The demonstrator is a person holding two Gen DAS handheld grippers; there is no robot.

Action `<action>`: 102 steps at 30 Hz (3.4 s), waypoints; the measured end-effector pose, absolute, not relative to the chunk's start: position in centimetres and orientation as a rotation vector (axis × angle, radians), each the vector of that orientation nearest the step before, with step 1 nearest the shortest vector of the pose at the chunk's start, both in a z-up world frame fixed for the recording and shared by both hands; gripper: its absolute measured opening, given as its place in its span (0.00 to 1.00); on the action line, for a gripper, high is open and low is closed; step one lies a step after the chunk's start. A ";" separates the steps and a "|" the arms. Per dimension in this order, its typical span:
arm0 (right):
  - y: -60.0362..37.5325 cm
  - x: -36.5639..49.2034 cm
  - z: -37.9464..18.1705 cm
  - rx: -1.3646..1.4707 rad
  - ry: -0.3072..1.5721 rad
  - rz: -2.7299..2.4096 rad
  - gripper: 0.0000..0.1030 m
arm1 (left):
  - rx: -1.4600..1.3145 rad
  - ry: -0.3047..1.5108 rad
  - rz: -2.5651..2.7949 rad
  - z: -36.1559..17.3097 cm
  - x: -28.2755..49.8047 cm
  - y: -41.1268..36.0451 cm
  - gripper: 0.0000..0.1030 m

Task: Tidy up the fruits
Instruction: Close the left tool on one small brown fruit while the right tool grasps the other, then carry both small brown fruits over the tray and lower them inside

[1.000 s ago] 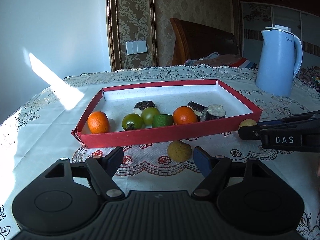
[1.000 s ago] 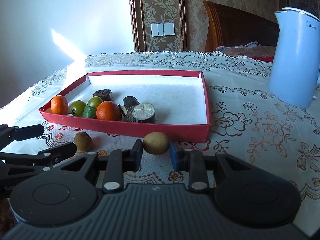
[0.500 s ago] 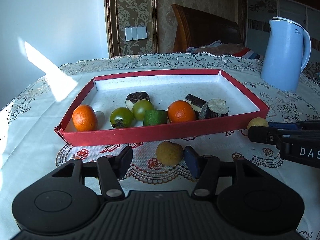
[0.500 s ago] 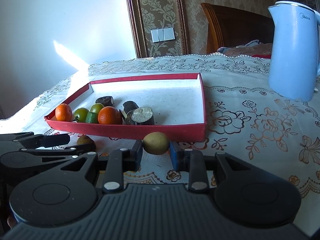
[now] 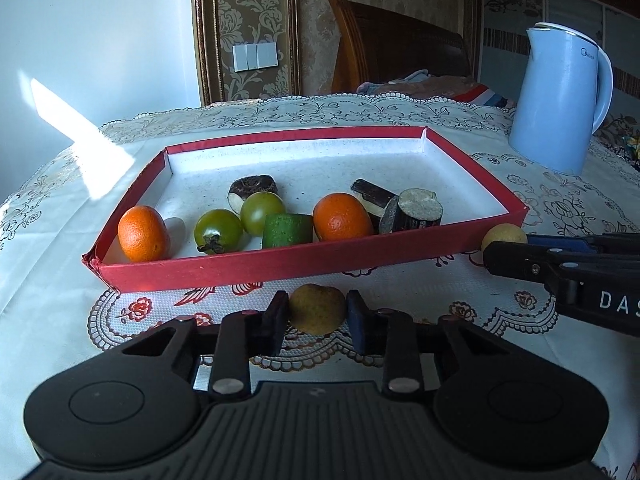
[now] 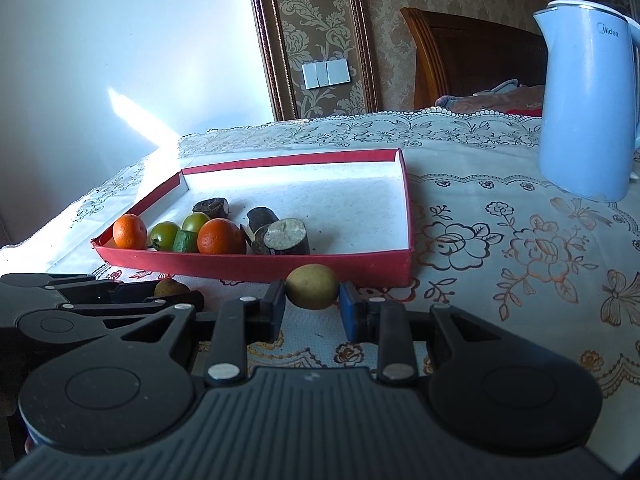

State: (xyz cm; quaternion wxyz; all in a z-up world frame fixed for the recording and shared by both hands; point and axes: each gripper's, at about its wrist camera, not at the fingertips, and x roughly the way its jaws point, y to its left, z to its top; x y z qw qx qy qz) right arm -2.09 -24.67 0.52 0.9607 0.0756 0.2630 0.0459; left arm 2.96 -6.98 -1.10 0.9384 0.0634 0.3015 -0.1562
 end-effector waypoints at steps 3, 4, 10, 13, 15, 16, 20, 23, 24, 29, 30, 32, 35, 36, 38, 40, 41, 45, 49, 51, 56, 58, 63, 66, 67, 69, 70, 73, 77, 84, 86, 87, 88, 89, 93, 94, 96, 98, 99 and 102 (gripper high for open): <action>-24.5 -2.0 0.8 0.156 0.519 0.091 0.27 | 0.116 0.596 -0.303 -0.9 2.7 -6.7 0.29; -24.3 -2.0 1.0 0.156 0.513 0.092 0.27 | 0.115 0.583 -0.300 -0.7 2.5 -6.6 0.29; -22.9 -1.5 1.8 0.134 0.484 0.092 0.27 | 0.116 0.526 -0.274 0.7 2.1 -6.2 0.29; -22.1 -1.1 2.2 0.133 0.471 0.085 0.27 | 0.114 0.504 -0.246 1.3 2.3 -5.9 0.29; -21.7 -0.8 2.5 0.128 0.461 0.079 0.27 | 0.104 0.487 -0.223 1.9 2.7 -5.7 0.29; -21.5 -0.7 2.7 0.126 0.456 0.075 0.27 | 0.101 0.475 -0.211 2.1 2.8 -5.6 0.29; -21.0 -0.2 3.1 0.123 0.446 0.068 0.27 | 0.088 0.449 -0.168 2.8 3.4 -5.2 0.29; -20.7 0.1 3.3 0.123 0.440 0.065 0.27 | 0.081 0.444 -0.147 2.9 4.0 -4.9 0.29; -20.6 0.2 3.3 0.123 0.439 0.065 0.27 | 0.079 0.445 -0.142 2.9 4.2 -4.8 0.29; -19.8 1.0 3.5 0.116 0.438 0.064 0.27 | 0.070 0.437 -0.116 2.8 4.8 -4.4 0.29; -19.7 1.2 3.6 0.115 0.439 0.065 0.27 | 0.069 0.438 -0.116 2.8 4.9 -4.4 0.29; -19.5 1.6 3.7 0.112 0.438 0.066 0.27 | 0.066 0.440 -0.113 2.8 5.2 -4.3 0.29; -19.2 2.3 3.7 0.107 0.439 0.062 0.27 | 0.068 0.435 -0.110 2.9 5.7 -4.2 0.29; -19.2 2.5 3.8 0.106 0.438 0.059 0.27 | 0.071 0.435 -0.108 2.9 5.9 -4.3 0.29; -19.2 3.0 3.8 0.105 0.437 0.052 0.27 | 0.076 0.434 -0.102 2.9 6.4 -4.3 0.29; -19.2 3.6 3.8 0.103 0.441 0.048 0.27 | 0.076 0.434 -0.096 2.9 6.8 -4.3 0.29; -19.1 3.8 3.7 0.100 0.442 0.046 0.27 | 0.074 0.433 -0.095 2.9 7.0 -4.2 0.29; -19.1 4.4 3.6 0.097 0.448 0.041 0.27 | 0.071 0.435 -0.088 2.7 7.5 -4.3 0.29; -19.1 5.0 3.4 0.101 0.453 0.036 0.27 | 0.062 0.434 -0.082 2.7 7.8 -4.2 0.29; -19.1 5.1 3.3 0.101 0.453 0.035 0.27 | 0.060 0.432 -0.078 2.7 8.0 -4.1 0.29; -19.1 5.5 3.2 0.098 0.461 0.030 0.27 | 0.055 0.442 -0.079 2.7 8.6 -4.2 0.29; -19.1 5.7 3.0 0.103 0.466 0.033 0.27 | 0.056 0.449 -0.077 2.6 8.8 -4.2 0.29; -19.1 5.9 2.9 0.104 0.467 0.034 0.27 | 0.063 0.455 -0.079 2.3 9.1 -4.4 0.29; -19.1 5.9 2.8 0.105 0.467 0.037 0.27 | 0.062 0.460 -0.076 2.2 9.3 -4.4 0.29; -19.1 5.9 2.8 0.104 0.467 0.038 0.27 | 0.062 0.460 -0.075 2.1 9.3 -4.4 0.29; -19.1 6.0 2.7 0.103 0.466 0.040 0.27 | 0.062 0.459 -0.074 2.1 9.3 -4.4 0.29; -19.1 6.0 2.7 0.104 0.466 0.042 0.27 | 0.061 0.459 -0.074 2.1 9.3 -4.3 0.29; -19.1 6.0 2.7 0.103 0.465 0.047 0.27 | 0.061 0.460 -0.069 2.1 9.4 -4.3 0.29; -19.0 6.0 2.6 0.102 0.464 0.052 0.27 | 0.059 0.461 -0.067 2.0 9.5 -4.2 0.29; -18.7 6.1 2.4 0.096 0.470 0.060 0.27 | 0.064 0.465 -0.065 1.8 9.6 -4.3 0.29; -18.7 6.2 2.4 0.093 0.473 0.063 0.27 | 0.064 0.464 -0.069 1.8 9.6 -4.3 0.29; -18.7 6.2 2.4 0.091 0.474 0.064 0.27 | 0.061 0.464 -0.074 1.8 9.7 -4.3 0.29; -18.6 6.2 2.3 0.089 0.476 0.065 0.27 | 0.058 0.464 -0.078 1.8 9.7 -4.2 0.29; -18.6 6.2 2.3 0.086 0.478 0.066 0.27 | 0.056 0.466 -0.079 1.8 9.7 -4.2 0.29; -18.3 6.3 2.1 0.081 0.482 0.074 0.27 | 0.067 0.476 -0.083 1.5 9.9 -4.3 0.29; -18.3 6.3 2.1 0.080 0.483 0.075 0.27 | 0.068 0.479 -0.083 1.4 9.9 -4.4 0.29; -18.2 6.4 2.0 0.079 0.487 0.079 0.27 | 0.070 0.484 -0.082 1.4 10.0 -4.4 0.29; -18.2 6.6 1.9 0.076 0.490 0.084 0.27 | 0.072 0.492 -0.085 1.2 10.1 -4.5 0.29; -18.1 6.6 1.9 0.075 0.491 0.089 0.27 | 0.073 0.495 -0.086 1.2 10.2 -4.5 0.29; -18.0 6.7 1.7 0.073 0.491 0.088 0.27 | 0.071 0.499 -0.078 1.1 10.3 -4.5 0.29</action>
